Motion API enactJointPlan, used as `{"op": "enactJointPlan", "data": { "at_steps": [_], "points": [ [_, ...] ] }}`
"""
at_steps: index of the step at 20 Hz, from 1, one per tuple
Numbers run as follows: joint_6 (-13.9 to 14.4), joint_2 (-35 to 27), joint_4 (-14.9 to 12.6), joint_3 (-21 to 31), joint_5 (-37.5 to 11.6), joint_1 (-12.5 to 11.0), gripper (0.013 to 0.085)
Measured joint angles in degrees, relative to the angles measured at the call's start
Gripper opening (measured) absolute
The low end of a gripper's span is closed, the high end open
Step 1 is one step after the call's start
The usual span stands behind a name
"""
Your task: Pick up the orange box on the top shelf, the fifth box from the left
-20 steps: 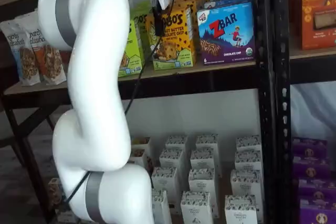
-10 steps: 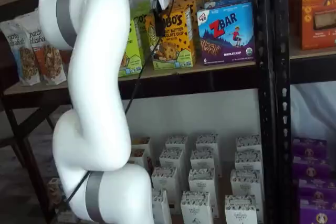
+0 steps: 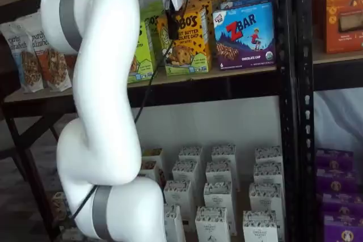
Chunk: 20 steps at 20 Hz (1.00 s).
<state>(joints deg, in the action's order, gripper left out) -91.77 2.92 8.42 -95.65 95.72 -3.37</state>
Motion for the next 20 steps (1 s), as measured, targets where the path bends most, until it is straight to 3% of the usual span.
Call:
{"op": "enactJointPlan", "data": {
  "at_steps": [9, 11, 15, 20],
  "points": [
    [-0.29, 0.52, 0.16, 0.75, -0.90, -0.28, 0.0610],
    [-0.31, 0.53, 0.21, 0.79, -0.86, -0.31, 0.0530],
    [-0.34, 0.50, 0.38, 0.76, -0.71, -0.36, 0.0450],
    [-0.25, 0.30, 0.10, 0.49, -0.32, -0.24, 0.0450]
  ]
}}
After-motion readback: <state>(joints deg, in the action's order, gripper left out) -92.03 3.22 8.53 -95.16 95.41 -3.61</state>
